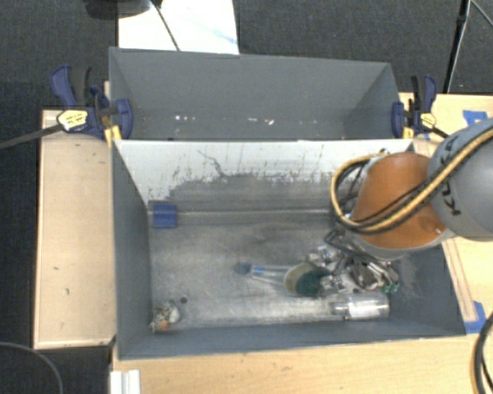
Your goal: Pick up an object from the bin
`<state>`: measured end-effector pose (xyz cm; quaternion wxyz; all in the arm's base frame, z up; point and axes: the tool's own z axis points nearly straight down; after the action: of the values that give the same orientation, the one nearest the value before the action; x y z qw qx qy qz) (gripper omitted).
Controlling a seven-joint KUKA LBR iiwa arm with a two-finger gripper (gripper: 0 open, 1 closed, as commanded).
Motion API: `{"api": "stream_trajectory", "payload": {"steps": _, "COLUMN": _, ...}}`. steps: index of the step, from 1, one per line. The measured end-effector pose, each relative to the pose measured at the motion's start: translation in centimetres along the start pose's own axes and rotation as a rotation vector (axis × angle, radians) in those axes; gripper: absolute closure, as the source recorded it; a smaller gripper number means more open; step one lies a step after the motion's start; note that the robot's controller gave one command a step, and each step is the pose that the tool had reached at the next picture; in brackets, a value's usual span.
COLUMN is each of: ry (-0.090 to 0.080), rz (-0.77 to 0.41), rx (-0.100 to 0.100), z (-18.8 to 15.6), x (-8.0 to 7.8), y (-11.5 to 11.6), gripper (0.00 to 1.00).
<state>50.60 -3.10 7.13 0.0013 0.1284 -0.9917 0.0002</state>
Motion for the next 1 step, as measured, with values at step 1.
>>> {"api": "stream_trajectory", "payload": {"steps": 1, "ry": -0.010, "rz": -0.238, "rx": 0.005, "z": -12.38, "x": -0.33, "y": -2.58, "gripper": 1.00}}
